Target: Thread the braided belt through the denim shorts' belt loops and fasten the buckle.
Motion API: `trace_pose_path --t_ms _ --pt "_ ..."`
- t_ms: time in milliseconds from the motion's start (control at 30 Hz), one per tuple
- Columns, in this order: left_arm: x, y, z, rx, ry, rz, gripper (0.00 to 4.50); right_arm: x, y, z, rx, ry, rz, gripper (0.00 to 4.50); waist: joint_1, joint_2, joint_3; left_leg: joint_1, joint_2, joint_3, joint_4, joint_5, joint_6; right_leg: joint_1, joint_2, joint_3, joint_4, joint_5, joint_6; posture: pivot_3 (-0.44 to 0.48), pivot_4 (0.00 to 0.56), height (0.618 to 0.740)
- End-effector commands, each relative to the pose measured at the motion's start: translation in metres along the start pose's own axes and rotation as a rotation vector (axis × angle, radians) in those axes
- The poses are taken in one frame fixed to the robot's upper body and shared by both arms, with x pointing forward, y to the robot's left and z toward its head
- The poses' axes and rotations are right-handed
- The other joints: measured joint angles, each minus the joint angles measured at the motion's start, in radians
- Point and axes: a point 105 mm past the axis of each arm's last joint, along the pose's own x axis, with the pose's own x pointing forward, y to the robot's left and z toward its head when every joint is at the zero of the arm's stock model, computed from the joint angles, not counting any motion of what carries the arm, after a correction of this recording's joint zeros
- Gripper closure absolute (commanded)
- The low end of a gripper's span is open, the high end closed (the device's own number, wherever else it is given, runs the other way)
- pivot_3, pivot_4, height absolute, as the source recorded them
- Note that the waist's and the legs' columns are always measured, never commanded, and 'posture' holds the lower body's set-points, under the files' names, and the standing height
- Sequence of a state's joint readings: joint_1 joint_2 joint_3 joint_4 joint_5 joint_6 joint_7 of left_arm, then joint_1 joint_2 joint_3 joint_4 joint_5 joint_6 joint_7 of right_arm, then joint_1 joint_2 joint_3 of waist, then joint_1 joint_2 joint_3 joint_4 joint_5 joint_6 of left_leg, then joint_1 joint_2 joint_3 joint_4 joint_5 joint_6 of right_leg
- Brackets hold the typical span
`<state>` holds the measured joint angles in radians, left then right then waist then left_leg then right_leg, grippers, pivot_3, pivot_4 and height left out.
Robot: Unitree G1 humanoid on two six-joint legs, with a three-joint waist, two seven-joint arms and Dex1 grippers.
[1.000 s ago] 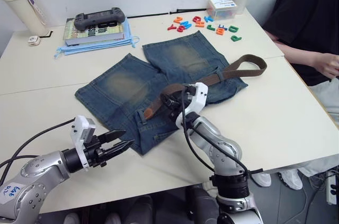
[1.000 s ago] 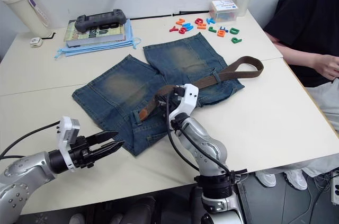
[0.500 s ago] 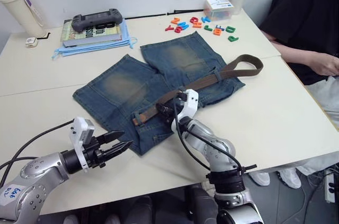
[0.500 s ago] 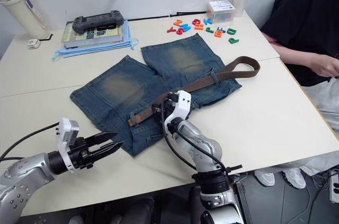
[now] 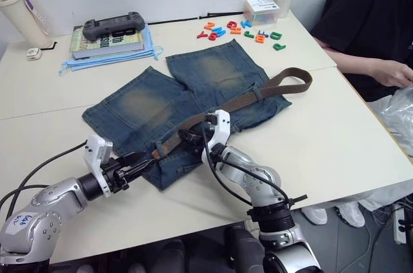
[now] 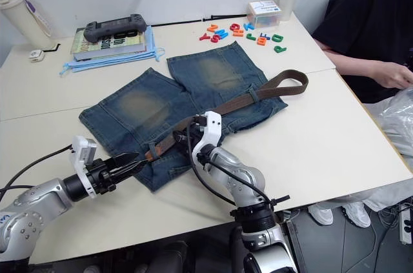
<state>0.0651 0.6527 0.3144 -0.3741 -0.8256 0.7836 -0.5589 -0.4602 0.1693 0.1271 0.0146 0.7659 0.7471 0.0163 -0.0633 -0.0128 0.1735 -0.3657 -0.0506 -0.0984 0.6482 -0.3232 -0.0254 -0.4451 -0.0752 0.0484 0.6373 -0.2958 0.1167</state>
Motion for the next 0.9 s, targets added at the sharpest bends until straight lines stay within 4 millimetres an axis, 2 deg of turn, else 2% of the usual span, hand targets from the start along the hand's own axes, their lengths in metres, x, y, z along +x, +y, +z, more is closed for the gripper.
trace_pose_path --t_ms 33,267,433,900 --pt "0.001 -0.003 0.003 -0.025 -0.006 -0.007 1.58 0.020 0.062 -0.007 0.029 0.042 0.193 4.50 0.000 0.000 0.000 0.000 0.000 0.000 0.000 0.000 0.000 0.000 0.000 0.000 0.000 0.000 0.000 0.000 0.150 0.740" --pt "0.014 -0.006 0.000 -0.195 -0.001 -0.014 1.58 0.019 0.060 -0.004 0.034 0.032 0.185 4.50 0.003 0.000 0.000 0.000 0.000 0.000 0.001 0.000 0.000 0.000 0.000 0.000 0.000 0.000 0.000 0.000 0.150 0.740" --pt "0.015 -0.010 0.002 -0.357 -0.012 -0.059 1.58 0.019 0.059 -0.003 0.035 0.025 0.179 4.50 0.005 0.000 0.000 0.000 -0.001 0.000 0.001 0.000 0.000 0.000 -0.001 0.000 0.001 0.000 0.000 0.000 0.150 0.740" --pt "0.016 -0.015 0.003 -0.398 0.005 -0.058 1.58 0.018 0.060 0.002 0.041 0.005 0.182 4.50 0.007 -0.001 -0.001 0.000 -0.001 0.000 0.002 0.000 -0.001 0.000 -0.001 0.000 0.001 0.000 0.000 0.000 0.150 0.740"
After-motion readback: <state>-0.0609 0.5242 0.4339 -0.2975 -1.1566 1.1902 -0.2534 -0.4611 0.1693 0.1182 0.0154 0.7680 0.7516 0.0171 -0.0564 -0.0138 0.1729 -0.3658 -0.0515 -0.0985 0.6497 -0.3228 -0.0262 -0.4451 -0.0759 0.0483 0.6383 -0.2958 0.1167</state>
